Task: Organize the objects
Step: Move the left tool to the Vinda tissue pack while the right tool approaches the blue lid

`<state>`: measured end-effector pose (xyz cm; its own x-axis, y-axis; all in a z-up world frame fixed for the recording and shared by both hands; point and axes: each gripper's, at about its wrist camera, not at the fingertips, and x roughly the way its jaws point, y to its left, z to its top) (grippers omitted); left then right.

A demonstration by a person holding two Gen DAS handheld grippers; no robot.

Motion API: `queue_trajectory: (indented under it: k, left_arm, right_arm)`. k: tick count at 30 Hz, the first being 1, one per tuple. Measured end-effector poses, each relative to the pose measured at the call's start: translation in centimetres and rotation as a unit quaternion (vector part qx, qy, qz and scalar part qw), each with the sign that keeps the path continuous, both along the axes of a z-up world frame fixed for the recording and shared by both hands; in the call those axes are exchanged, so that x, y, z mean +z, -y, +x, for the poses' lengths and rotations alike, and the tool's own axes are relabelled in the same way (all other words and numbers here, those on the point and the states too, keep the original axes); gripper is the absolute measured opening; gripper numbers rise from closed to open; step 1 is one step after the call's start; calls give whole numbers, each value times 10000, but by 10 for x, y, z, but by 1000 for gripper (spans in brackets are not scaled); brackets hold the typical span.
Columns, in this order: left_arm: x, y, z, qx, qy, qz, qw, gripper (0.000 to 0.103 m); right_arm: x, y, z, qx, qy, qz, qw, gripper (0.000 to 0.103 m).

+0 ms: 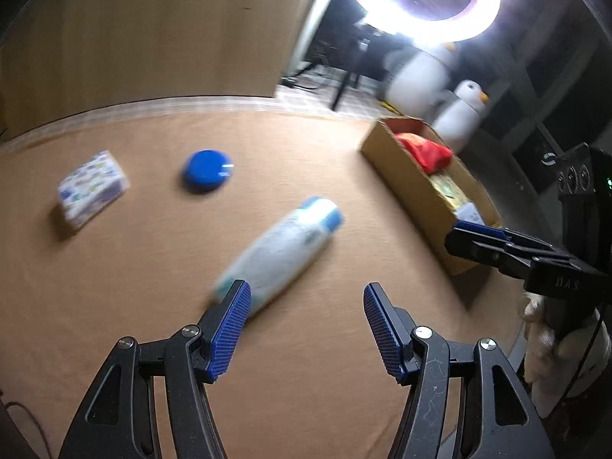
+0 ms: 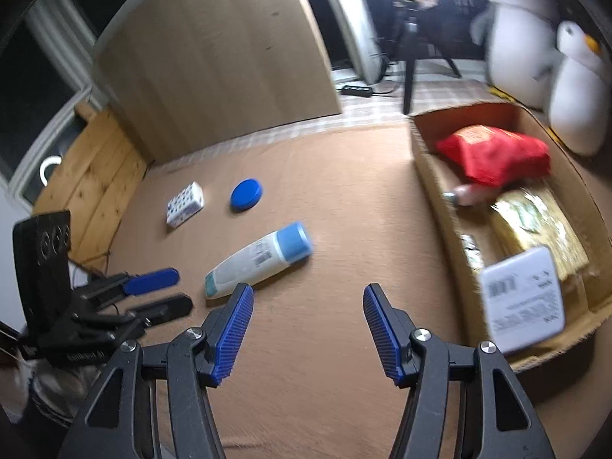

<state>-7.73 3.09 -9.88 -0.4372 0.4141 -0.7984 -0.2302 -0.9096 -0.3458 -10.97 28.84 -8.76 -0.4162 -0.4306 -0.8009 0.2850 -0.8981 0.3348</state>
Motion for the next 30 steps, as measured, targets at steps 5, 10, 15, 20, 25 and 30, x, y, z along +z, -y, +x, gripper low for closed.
queue_trajectory:
  k: [5,10,15,20,25,30]
  left_arm:
    - [-4,39,5,275,15,19,9996,65]
    - [-8,68,4,469,22,-11,9989,65]
    - [-6,96,-5,655,-40,-106,9978,65]
    - [1,118,-27,805,-149,-309,9962,65]
    - [-1,135,-66,811,-174,-674,9943,66]
    - [-9,147,-108,697,-87,-804,9943,67]
  right_arm:
    - [-2,26,-2,59,54,27,10000,56]
    - [-3,47,-8,90,91,67,9999,56]
    - [-3,67,-20,111,115,56,9999,56]
    - [0,87,-41,164,75,85,9998,56]
    - [-1,107,-70,246,152,97,9995,56]
    - [-8,121,-98,271,340,27,9990,56]
